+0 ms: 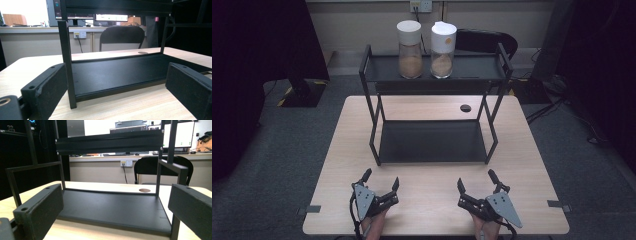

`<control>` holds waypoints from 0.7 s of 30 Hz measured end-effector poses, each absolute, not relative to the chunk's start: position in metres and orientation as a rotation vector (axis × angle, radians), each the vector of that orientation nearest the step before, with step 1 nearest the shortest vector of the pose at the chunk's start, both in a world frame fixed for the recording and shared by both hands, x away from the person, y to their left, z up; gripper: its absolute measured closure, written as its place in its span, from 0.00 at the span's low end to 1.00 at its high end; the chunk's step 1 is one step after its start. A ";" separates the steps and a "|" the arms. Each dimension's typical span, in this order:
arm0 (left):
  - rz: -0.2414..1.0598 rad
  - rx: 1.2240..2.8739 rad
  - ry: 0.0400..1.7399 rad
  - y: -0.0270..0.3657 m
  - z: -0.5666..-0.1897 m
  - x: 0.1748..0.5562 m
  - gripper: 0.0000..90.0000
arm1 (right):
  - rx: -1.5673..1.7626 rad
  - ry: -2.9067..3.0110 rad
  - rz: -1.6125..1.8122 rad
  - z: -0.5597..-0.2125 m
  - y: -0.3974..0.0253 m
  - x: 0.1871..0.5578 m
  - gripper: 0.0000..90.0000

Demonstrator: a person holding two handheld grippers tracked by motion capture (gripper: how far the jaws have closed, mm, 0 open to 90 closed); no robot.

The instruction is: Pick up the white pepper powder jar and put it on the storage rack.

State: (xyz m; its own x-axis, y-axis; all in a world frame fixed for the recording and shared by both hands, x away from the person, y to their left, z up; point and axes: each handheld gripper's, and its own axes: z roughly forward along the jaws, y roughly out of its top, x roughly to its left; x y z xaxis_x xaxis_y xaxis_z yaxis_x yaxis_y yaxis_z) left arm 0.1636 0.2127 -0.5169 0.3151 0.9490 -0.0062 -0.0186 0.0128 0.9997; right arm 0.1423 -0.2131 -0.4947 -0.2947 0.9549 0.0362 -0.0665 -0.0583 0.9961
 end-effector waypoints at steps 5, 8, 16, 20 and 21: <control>0.973 1.322 0.960 0.213 -0.517 0.164 0.04 | 1.040 1.340 1.496 -0.504 -0.212 0.142 0.00; 0.973 1.322 0.960 0.213 -0.517 0.164 0.04 | 1.043 1.343 1.492 -0.508 -0.210 0.143 0.00; 0.973 1.322 0.959 0.213 -0.517 0.164 0.04 | 1.062 1.341 1.480 -0.518 -0.212 0.146 0.00; 0.973 1.322 0.959 0.213 -0.517 0.164 0.04 | 1.059 1.348 1.471 -0.520 -0.211 0.147 0.00; 0.973 1.321 0.959 0.213 -0.517 0.164 0.04 | 1.057 1.345 1.466 -0.520 -0.210 0.146 0.00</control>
